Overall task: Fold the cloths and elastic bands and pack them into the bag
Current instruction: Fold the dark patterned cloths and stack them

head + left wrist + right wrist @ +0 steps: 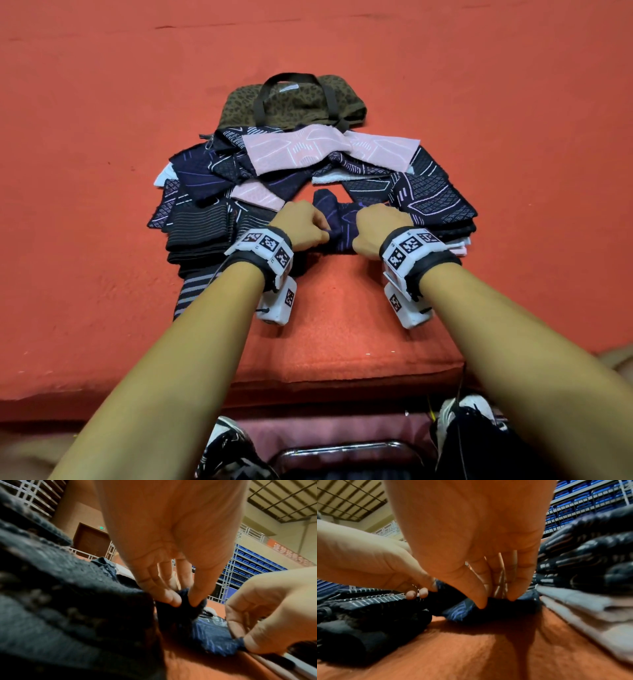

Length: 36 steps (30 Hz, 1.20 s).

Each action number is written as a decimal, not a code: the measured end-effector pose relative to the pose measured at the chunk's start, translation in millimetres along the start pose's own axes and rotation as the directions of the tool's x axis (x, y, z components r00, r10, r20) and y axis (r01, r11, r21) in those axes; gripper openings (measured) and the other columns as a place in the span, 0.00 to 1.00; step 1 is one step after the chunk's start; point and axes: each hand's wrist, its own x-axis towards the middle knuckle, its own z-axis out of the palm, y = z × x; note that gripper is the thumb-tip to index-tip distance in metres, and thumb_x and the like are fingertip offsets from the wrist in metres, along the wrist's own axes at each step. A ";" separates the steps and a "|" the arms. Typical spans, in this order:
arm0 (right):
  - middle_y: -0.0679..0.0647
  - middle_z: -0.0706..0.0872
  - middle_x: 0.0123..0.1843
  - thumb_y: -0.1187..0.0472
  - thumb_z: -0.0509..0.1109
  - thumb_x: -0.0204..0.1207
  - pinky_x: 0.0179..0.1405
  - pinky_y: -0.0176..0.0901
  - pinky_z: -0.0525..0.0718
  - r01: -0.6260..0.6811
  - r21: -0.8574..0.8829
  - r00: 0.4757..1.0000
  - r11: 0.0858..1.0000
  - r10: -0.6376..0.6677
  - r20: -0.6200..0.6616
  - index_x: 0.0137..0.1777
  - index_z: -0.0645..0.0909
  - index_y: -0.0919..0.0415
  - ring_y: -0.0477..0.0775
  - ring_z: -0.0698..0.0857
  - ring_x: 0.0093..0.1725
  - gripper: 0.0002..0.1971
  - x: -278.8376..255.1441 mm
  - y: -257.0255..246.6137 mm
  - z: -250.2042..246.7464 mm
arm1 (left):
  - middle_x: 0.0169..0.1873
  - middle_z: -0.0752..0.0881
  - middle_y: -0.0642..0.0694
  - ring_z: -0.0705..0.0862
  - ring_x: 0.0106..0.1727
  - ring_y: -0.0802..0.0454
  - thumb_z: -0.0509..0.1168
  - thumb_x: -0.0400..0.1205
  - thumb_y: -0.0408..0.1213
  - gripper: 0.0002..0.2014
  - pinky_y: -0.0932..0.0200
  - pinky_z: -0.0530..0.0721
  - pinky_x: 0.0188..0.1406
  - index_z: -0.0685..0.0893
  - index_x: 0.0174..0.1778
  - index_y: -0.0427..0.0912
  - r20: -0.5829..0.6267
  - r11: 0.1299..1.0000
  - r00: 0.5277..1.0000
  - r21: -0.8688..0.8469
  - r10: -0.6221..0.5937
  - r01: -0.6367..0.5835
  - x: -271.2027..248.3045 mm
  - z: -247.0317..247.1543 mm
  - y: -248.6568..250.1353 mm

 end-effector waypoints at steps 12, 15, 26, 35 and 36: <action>0.60 0.77 0.65 0.52 0.70 0.74 0.61 0.56 0.81 0.092 0.112 0.993 0.989 -0.100 0.070 0.65 0.72 0.59 0.65 0.79 0.66 0.22 -0.5 6.8 34.7 | 0.37 0.86 0.51 0.82 0.41 0.50 0.70 0.76 0.41 0.03 0.61 0.75 0.42 0.84 0.43 0.48 0.113 0.980 0.991 0.178 0.064 -0.084 -17.5 19.9 10.8; 0.60 0.73 0.69 0.48 0.74 0.72 0.63 0.59 0.80 0.087 0.130 0.994 0.988 -0.094 0.054 0.71 0.67 0.60 0.65 0.74 0.70 0.32 0.4 0.4 48.5 | 0.38 0.86 0.51 0.82 0.41 0.51 0.70 0.77 0.39 0.04 0.62 0.73 0.42 0.84 0.46 0.47 0.074 0.989 0.995 0.126 0.069 -0.078 -17.6 18.5 6.9; 0.62 0.79 0.64 0.46 0.56 0.83 0.55 0.56 0.79 0.059 0.202 0.995 0.978 -0.043 -0.085 0.64 0.75 0.60 0.67 0.80 0.62 0.20 4.3 -2.0 55.1 | 0.42 0.88 0.46 0.84 0.42 0.49 0.70 0.77 0.37 0.08 0.57 0.81 0.47 0.89 0.51 0.48 -0.064 0.993 0.992 -0.014 0.113 -0.114 -22.4 15.8 1.8; 0.57 0.83 0.46 0.52 0.63 0.77 0.40 0.45 0.74 0.012 0.316 0.998 0.949 0.007 -0.060 0.44 0.79 0.60 0.64 0.84 0.50 0.11 3.4 3.1 50.3 | 0.49 0.77 0.46 0.80 0.42 0.54 0.70 0.77 0.30 0.05 0.68 0.77 0.48 0.84 0.45 0.44 -0.288 0.995 0.956 -0.062 0.063 -0.084 -14.6 14.0 -9.8; 0.59 0.84 0.52 0.52 0.66 0.76 0.42 0.45 0.74 0.008 0.304 0.999 0.953 0.009 -0.053 0.51 0.80 0.61 0.65 0.84 0.54 0.13 4.0 3.3 51.2 | 0.48 0.77 0.47 0.80 0.39 0.57 0.70 0.77 0.30 0.05 0.74 0.75 0.46 0.84 0.44 0.44 -0.301 0.992 0.950 -0.066 0.085 -0.109 -14.5 14.0 -8.9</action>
